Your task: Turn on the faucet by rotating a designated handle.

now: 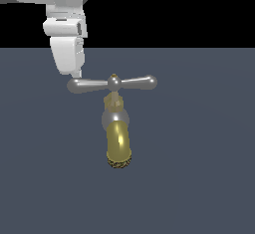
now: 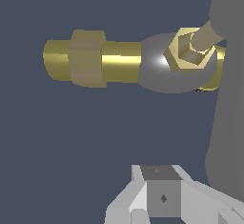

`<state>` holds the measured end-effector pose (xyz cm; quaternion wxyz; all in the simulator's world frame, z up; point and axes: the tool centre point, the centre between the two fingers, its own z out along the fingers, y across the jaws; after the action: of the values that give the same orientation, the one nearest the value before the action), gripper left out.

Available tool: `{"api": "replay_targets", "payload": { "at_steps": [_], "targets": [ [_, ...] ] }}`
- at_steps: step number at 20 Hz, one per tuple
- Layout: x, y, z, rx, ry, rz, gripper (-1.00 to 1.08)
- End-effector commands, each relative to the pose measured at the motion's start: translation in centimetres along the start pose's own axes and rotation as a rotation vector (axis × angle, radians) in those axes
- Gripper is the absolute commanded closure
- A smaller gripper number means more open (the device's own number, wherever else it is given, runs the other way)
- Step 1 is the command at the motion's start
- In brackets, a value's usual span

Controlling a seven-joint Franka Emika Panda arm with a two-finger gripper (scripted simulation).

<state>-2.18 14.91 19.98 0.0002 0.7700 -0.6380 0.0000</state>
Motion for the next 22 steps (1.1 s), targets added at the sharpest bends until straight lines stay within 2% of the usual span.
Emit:
{"api": "replay_targets", "payload": {
  "at_steps": [1,6,22],
  "targets": [
    [0.1,-0.2,0.1,0.000,0.000,0.008,1.08],
    [0.1,-0.2,0.1,0.000,0.000,0.008,1.08],
    [-0.4,4.5,0.1,0.000,0.000,0.008,1.08]
  ]
}}
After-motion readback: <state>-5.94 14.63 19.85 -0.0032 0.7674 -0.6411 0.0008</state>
